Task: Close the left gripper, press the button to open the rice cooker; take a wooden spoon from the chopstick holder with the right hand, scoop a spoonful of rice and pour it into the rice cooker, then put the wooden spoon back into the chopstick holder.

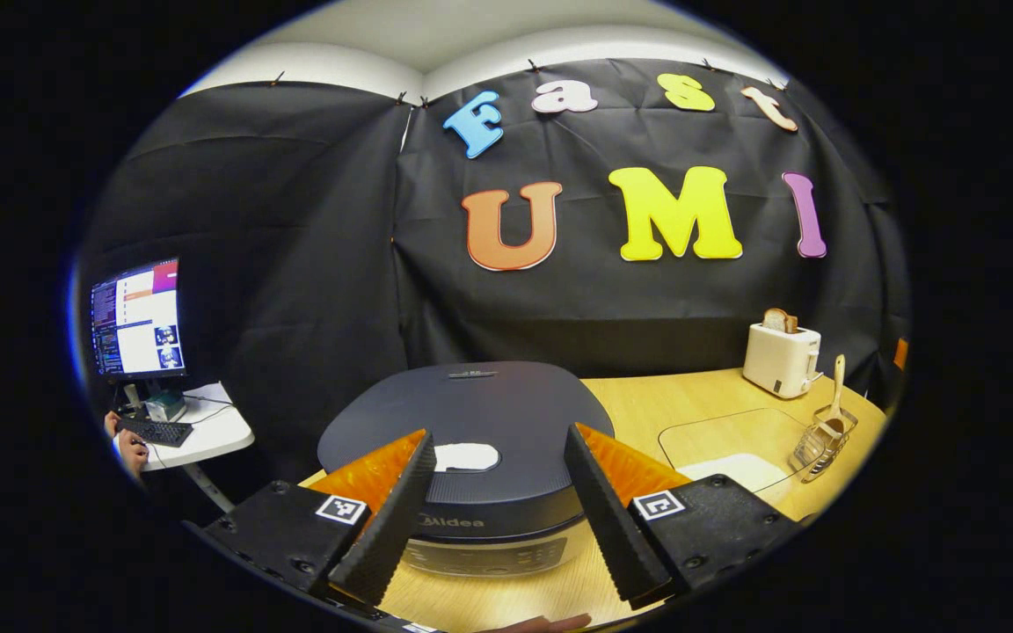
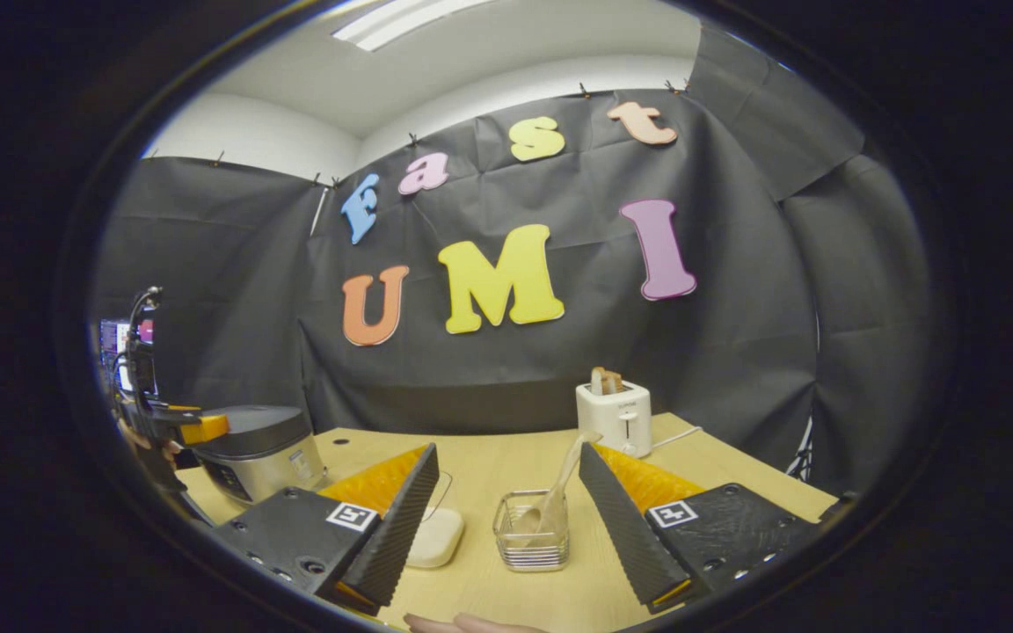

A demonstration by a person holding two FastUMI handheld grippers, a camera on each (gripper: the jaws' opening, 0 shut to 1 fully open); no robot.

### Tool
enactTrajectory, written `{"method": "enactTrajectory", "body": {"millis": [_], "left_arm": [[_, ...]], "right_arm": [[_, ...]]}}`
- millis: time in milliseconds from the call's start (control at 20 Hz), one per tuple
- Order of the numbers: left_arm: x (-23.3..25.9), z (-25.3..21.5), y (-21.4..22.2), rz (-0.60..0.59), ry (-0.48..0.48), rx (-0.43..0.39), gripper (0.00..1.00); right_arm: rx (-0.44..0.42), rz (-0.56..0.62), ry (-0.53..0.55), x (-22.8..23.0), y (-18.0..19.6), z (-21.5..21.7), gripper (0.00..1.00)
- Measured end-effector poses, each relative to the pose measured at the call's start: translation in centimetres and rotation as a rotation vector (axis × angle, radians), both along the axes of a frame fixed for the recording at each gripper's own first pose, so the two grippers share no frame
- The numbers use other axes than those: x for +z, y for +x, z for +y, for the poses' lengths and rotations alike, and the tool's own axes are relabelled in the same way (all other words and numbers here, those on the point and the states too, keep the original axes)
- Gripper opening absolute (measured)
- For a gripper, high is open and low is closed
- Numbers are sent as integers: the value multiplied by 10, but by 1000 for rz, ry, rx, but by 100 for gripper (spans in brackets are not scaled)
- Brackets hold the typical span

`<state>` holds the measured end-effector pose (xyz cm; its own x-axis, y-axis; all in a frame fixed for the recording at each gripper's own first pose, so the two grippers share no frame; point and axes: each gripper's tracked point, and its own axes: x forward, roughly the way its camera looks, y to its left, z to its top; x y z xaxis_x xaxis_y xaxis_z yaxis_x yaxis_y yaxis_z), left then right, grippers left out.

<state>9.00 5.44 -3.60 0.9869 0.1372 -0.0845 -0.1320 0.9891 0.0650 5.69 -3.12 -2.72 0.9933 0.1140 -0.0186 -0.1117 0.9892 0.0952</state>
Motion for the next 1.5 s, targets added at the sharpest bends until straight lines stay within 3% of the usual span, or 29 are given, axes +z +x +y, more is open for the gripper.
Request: {"method": "enactTrajectory", "body": {"millis": [50, 150, 300, 350, 400, 450, 500, 650, 1000, 1150, 1200, 1350, 1400, 1500], "left_arm": [[1, 0, 1, -9, -3, 8, 94], [3, 0, -1, -28, -4, 27, 94], [5, -4, -9, -7, 35, 59, 93], [8, -11, -13, -10, 26, 58, 87], [14, -19, -16, -28, 8, 47, 92], [20, -30, -19, -39, -11, 23, 92], [25, -42, -22, -43, -16, -2, 92], [28, -60, -38, -35, 17, -20, 92], [24, -125, -80, -44, -49, -141, 92], [24, -143, -99, -73, -43, -187, 92], [23, -148, -105, -75, -38, -203, 92], [20, -168, -117, -79, -18, -258, 92], [20, -171, -119, -85, -5, -269, 92], [22, -173, -122, -98, 10, -275, 92]], "right_arm": [[0, -1, -3, 0, -1, 1, 96], [2, -1, -8, 2, -4, 2, 91], [-7, 6, -20, 3, -6, 3, 92], [-11, 14, -14, 3, -7, 3, 92], [-12, 22, -6, 4, -8, 5, 96], [-13, 32, -2, 5, -10, 7, 92], [-12, 37, -1, 6, -11, 8, 96], [-30, 35, -27, 13, -18, 5, 96], [-78, 30, -68, 20, -34, 2, 95], [-62, 59, -67, 13, -39, 6, 96], [-56, 66, -67, 10, -41, 7, 92], [-23, 83, -64, 0, -50, 12, 96], [-7, 88, -65, -2, -52, 16, 92], [5, 84, -78, -1, -55, 20, 96]]}}
